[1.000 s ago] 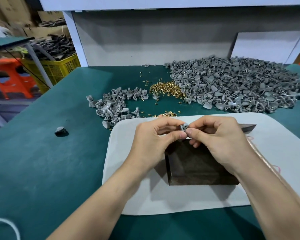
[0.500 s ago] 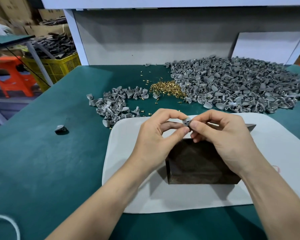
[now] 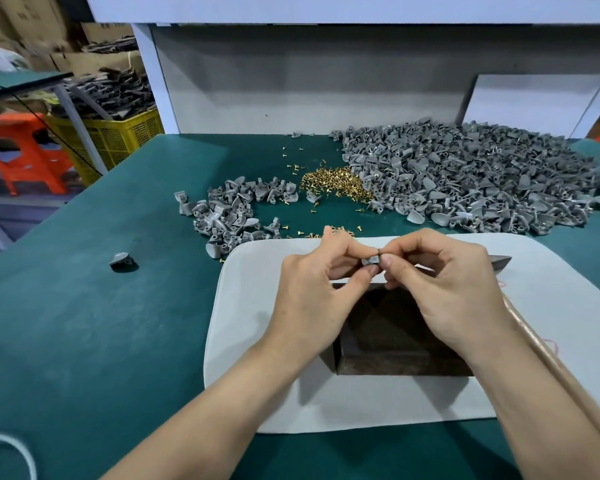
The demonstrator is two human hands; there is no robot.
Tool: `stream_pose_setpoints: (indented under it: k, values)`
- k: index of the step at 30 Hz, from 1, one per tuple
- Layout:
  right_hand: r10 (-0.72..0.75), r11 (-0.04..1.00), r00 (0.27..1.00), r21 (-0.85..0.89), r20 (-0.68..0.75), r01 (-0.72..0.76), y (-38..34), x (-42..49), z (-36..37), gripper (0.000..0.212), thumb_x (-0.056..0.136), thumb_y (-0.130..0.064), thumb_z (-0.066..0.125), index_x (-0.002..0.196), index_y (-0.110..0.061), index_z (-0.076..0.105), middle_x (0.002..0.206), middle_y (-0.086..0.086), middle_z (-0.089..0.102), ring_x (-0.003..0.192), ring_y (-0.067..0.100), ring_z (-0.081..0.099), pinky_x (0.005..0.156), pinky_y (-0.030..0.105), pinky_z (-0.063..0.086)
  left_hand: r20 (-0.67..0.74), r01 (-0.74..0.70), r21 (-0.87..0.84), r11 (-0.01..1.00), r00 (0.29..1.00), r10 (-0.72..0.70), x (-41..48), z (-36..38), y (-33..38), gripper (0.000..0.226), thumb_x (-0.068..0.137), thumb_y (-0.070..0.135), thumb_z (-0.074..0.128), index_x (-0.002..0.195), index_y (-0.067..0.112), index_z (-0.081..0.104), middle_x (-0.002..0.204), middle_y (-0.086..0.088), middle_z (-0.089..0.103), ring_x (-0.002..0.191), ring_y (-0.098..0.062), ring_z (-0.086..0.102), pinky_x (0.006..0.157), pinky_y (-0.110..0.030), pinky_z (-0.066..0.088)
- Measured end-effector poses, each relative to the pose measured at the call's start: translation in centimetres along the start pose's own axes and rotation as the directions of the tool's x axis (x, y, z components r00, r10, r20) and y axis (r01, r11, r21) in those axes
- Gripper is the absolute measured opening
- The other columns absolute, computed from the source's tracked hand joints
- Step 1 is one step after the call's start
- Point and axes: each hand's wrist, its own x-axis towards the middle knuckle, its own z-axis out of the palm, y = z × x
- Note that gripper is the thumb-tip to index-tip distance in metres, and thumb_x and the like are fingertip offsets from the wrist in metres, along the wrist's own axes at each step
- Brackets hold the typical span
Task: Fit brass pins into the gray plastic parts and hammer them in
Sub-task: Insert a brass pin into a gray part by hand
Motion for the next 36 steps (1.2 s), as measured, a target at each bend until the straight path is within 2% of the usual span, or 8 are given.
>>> stream_pose_setpoints:
  k: [5, 8, 13, 19, 23, 29, 33, 36]
  values:
    - [0.029, 0.999, 0.999, 0.016, 0.024, -0.029, 0.4, 0.1, 0.0, 0.027, 0.081, 0.004, 0.068, 0.068, -0.020, 0.064, 0.058, -0.007, 0.063, 0.052, 0.009, 0.060, 0.059, 0.018, 0.048, -0.011, 0.003, 0.031, 1.000, 1.000, -0.003, -0.1, 0.3, -0.3, 0.009, 0.080, -0.003, 0.069, 0.083, 0.004, 0.064, 0.083, 0.004, 0.071, 0.080, 0.001, 0.069, 0.088, -0.004, 0.041]
    - [0.050, 0.999, 0.999, 0.011, 0.016, -0.050, 0.6, 0.2, 0.2, 0.026, 0.081, 0.002, 0.068, 0.068, -0.019, 0.063, 0.057, -0.004, 0.064, 0.051, 0.010, 0.062, 0.059, 0.019, 0.050, -0.021, 0.001, 0.045, 0.999, 1.000, 0.000, 0.0, 0.4, -0.3, 0.010, 0.080, -0.006, 0.069, 0.081, 0.003, 0.063, 0.084, -0.001, 0.072, 0.078, -0.002, 0.070, 0.092, 0.001, 0.033]
    - [0.058, 0.998, 0.998, -0.003, -0.002, -0.058, 0.5, 0.3, 0.2, 0.024, 0.083, -0.002, 0.067, 0.070, -0.021, 0.063, 0.059, -0.003, 0.065, 0.053, 0.010, 0.065, 0.060, 0.019, 0.051, -0.023, -0.009, 0.042, 0.999, 1.000, 0.010, -0.1, 0.5, -0.5, 0.009, 0.080, 0.000, 0.070, 0.084, 0.006, 0.066, 0.082, 0.014, 0.069, 0.080, 0.001, 0.069, 0.094, -0.007, 0.039]
    - [0.043, 0.985, 0.998, 0.165, 0.036, -0.049, 0.1, 0.3, -0.1, 0.022, 0.083, 0.005, 0.064, 0.076, -0.015, 0.065, 0.069, -0.001, 0.065, 0.061, 0.014, 0.062, 0.062, 0.021, 0.053, 0.034, 0.100, -0.253, 0.962, 0.995, -0.095, 0.4, 0.1, 0.2, 0.016, 0.080, 0.008, 0.068, 0.088, 0.022, 0.068, 0.090, 0.006, 0.072, 0.092, -0.012, 0.068, 0.087, -0.025, 0.050]
    - [0.076, 0.967, 0.996, 0.240, 0.048, -0.086, -0.1, 0.2, -0.1, 0.020, 0.082, 0.006, 0.064, 0.078, -0.013, 0.067, 0.071, 0.002, 0.069, 0.065, 0.013, 0.066, 0.064, 0.022, 0.055, 0.032, 0.095, -0.165, 0.982, 0.995, -0.091, 0.4, 0.0, 0.3, 0.036, 0.078, 0.011, 0.071, 0.108, 0.029, 0.065, 0.100, 0.006, 0.069, 0.098, -0.012, 0.066, 0.092, -0.031, 0.051]
    - [0.008, 0.997, 0.996, -0.072, 0.088, -0.001, -0.7, -0.1, 0.1, 0.032, 0.078, 0.009, 0.058, 0.079, -0.023, 0.064, 0.078, -0.005, 0.067, 0.075, 0.015, 0.067, 0.075, 0.023, 0.052, 0.006, -0.015, 0.025, 1.000, 1.000, 0.015, 0.6, -0.4, -0.1, 0.037, 0.076, 0.010, 0.072, 0.110, 0.024, 0.066, 0.108, 0.008, 0.068, 0.104, -0.005, 0.062, 0.097, -0.028, 0.047]
    - [-0.129, 0.925, 0.978, -0.336, 0.163, 0.177, -1.2, -0.3, -0.1, 0.020, 0.077, -0.001, 0.066, 0.091, -0.014, 0.068, 0.083, -0.002, 0.065, 0.076, 0.005, 0.058, 0.070, 0.005, 0.040, 0.132, -0.072, 0.154, 0.985, 0.990, 0.052, 1.0, -1.5, -0.4, 0.034, 0.077, 0.008, 0.072, 0.110, 0.016, 0.068, 0.103, 0.010, 0.069, 0.082, 0.006, 0.064, 0.085, -0.015, 0.048]
    - [-0.150, 0.878, 0.957, -0.412, 0.248, 0.244, -1.2, -0.3, -0.6, 0.018, 0.077, -0.006, 0.071, 0.094, -0.013, 0.069, 0.082, -0.002, 0.064, 0.078, 0.005, 0.055, 0.064, -0.001, 0.034, 0.186, -0.077, 0.181, 0.980, 0.982, 0.043, 1.2, -1.9, -0.3, 0.033, 0.078, 0.003, 0.073, 0.110, 0.010, 0.068, 0.095, 0.006, 0.071, 0.076, 0.007, 0.065, 0.100, -0.016, 0.042]
